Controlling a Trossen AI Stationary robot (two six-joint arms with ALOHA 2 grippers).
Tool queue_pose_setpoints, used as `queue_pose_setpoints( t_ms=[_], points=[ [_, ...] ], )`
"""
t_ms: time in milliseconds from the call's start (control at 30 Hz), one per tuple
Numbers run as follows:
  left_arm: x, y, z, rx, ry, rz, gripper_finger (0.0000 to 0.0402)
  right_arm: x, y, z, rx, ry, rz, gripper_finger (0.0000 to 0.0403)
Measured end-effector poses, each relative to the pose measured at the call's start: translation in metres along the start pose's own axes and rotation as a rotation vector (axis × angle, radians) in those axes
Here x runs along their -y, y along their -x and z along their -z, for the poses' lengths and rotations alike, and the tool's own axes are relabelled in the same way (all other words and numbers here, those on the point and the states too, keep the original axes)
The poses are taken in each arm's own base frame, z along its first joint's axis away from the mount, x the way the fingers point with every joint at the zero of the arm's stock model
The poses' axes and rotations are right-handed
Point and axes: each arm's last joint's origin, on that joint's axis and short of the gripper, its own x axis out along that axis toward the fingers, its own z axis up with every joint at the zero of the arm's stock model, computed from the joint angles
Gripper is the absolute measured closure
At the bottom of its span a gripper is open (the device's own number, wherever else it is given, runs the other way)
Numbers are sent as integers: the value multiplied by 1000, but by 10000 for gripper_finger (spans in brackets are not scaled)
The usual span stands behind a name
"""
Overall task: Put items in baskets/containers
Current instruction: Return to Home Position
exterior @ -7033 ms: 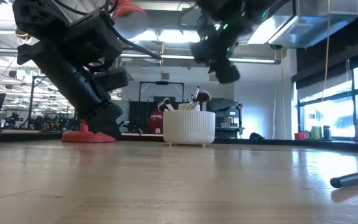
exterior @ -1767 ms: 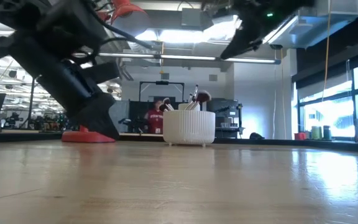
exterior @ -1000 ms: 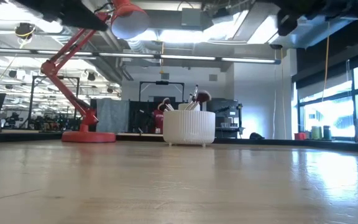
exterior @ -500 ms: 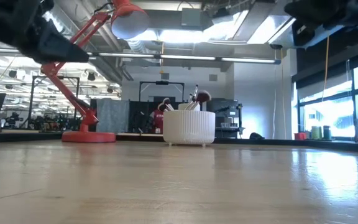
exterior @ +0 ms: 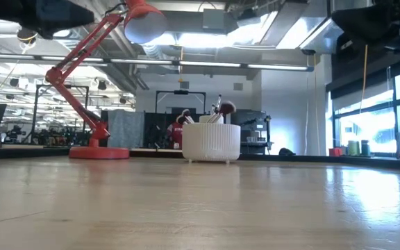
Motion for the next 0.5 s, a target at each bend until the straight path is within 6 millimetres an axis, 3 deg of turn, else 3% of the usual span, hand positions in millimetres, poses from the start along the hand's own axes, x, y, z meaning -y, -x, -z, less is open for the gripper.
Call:
queue_pose_setpoints(
  t_ms=[233,500],
  points=[
    [-21,18,-6,14,-90,25,327,-2,13,-3,30,33,-1,396],
    [-37,26,4,83,-41,242,327,-3,19,-2,25,29,14,397]
  ],
)
